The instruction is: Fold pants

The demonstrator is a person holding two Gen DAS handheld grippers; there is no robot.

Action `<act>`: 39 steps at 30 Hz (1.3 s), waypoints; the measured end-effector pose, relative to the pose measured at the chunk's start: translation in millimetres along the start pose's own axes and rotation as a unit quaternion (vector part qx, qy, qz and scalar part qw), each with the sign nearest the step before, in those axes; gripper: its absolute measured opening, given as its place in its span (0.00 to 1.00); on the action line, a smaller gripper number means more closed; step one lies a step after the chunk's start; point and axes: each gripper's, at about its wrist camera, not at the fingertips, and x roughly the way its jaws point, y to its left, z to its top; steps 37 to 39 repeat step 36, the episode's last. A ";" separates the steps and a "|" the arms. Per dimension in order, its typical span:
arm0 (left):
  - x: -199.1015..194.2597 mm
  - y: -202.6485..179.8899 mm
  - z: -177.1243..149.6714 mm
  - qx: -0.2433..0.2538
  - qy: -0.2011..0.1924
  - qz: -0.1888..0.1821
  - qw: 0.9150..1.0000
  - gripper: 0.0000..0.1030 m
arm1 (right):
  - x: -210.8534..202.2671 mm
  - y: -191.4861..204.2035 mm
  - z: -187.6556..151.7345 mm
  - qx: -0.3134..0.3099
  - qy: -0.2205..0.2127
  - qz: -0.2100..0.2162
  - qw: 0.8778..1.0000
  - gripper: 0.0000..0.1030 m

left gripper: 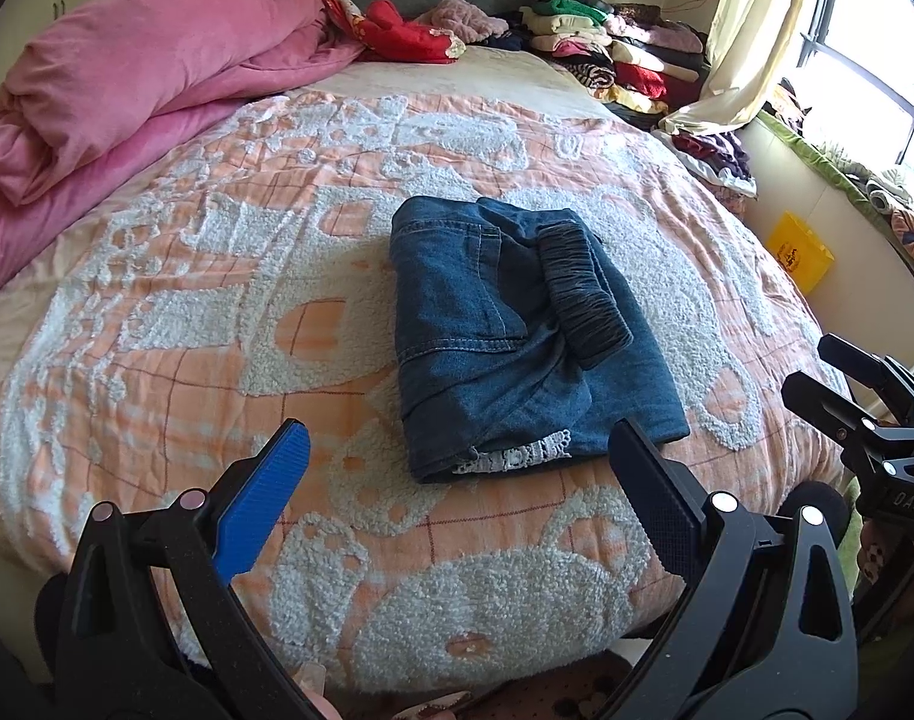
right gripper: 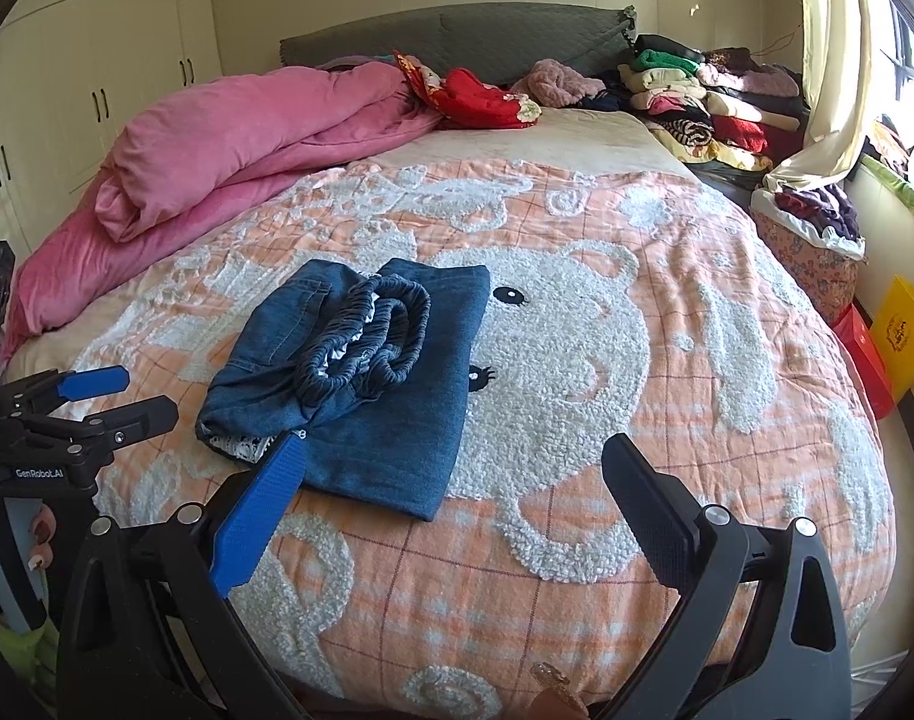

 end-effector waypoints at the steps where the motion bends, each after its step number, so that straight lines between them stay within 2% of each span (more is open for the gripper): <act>1: -0.1 -0.1 -0.1 0.000 0.000 0.000 1.000 0.91 | 0.0 0.1 0.0 -0.001 0.001 -0.001 1.000 0.96; 11: 1.2 0.5 -2.9 0.001 0.003 -0.008 1.000 0.91 | 0.1 0.4 -0.3 0.000 0.002 -0.003 1.000 0.96; 19: 2.0 8.6 -7.8 -0.004 0.010 -0.036 0.999 0.91 | 1.9 -3.0 -2.7 0.001 0.006 -0.014 1.000 0.96; 25: 10.2 43.4 -11.4 -0.043 0.020 -0.004 0.999 0.91 | 11.3 -17.8 -4.9 0.011 0.021 -0.025 0.999 0.96; 30: 23.5 113.4 6.1 -0.106 0.017 0.070 0.992 0.91 | 23.6 -56.8 1.9 0.039 0.023 -0.046 0.998 0.96; 32: 35.0 154.5 20.2 -0.134 0.018 0.119 0.984 0.91 | 30.7 -83.9 9.0 0.058 0.017 -0.065 0.996 0.96; 34: 47.4 191.7 33.0 -0.151 0.021 0.169 0.974 0.91 | 45.9 -129.9 17.4 0.078 0.019 -0.112 0.991 0.96; 36: 68.3 239.3 49.5 -0.171 0.033 0.219 0.960 0.91 | 67.1 -180.0 23.4 0.096 0.041 -0.161 0.981 0.96; 39: 68.3 239.3 49.5 -0.171 0.033 0.219 0.960 0.91 | 67.1 -180.0 23.4 0.096 0.041 -0.161 0.981 0.96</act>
